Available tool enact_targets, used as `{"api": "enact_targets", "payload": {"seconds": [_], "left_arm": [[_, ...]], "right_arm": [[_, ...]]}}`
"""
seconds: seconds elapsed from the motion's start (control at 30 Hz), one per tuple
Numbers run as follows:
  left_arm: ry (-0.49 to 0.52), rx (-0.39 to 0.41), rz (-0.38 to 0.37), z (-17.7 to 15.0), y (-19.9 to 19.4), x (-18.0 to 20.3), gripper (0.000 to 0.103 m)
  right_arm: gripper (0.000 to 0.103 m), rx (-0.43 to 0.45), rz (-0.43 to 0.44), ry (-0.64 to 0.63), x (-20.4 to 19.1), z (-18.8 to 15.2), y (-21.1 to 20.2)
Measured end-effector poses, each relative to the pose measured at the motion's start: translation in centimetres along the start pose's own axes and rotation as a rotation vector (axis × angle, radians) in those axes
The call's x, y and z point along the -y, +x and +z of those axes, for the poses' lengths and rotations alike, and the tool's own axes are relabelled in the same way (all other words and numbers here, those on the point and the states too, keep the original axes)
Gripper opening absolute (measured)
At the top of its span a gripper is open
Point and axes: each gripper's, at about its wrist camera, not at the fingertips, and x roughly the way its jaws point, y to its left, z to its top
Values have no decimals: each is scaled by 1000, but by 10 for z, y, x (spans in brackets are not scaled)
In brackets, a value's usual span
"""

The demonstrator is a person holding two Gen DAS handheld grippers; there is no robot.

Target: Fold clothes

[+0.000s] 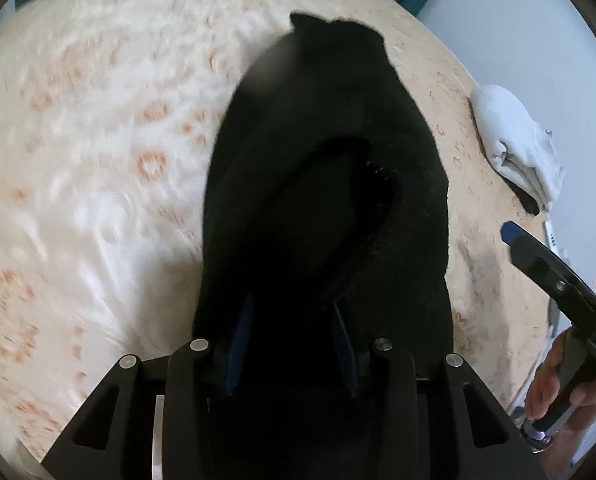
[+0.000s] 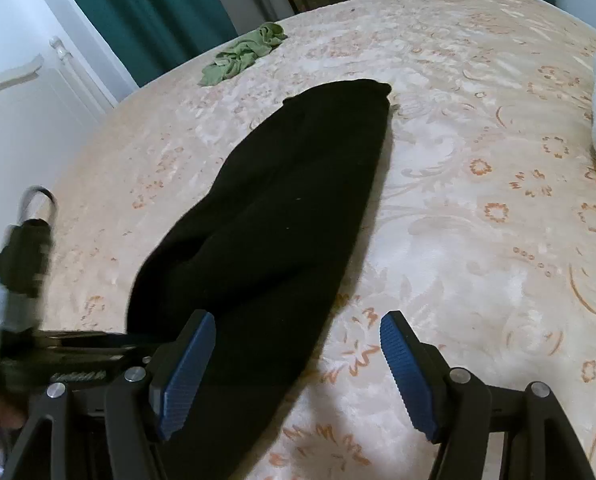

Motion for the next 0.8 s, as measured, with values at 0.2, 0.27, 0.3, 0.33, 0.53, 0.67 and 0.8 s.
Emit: {"api": "enact_targets", "payload": {"seconds": [0.2,0.27,0.3,0.33,0.53,0.67,0.8], "left_arm": [[60,138,54,-9,-34,-19,54],[68,159,45,-15,-36,-25,54],[71,167,37,-18,-36,-27,54],[67,170,19,-21,-35,-29,55],[33,0,-66,-30,-2,-22,72],[60,-24,-29,-39,-1,-17,72],[36,40,-130,-40,-33,-23,72]], "right_arm": [[71,47,-11,-35,-20,14,9],[71,50,-28,-65,-29,22,16],[71,46,-39,-81,-34,26,21],[71,32,-47,-98,-39,29,28],[70,-95,-144,-358,-79,27,74],[71,-224,-224,-476,-85,17,122],[74,-262,-212,-447,-80,30,127]]}}
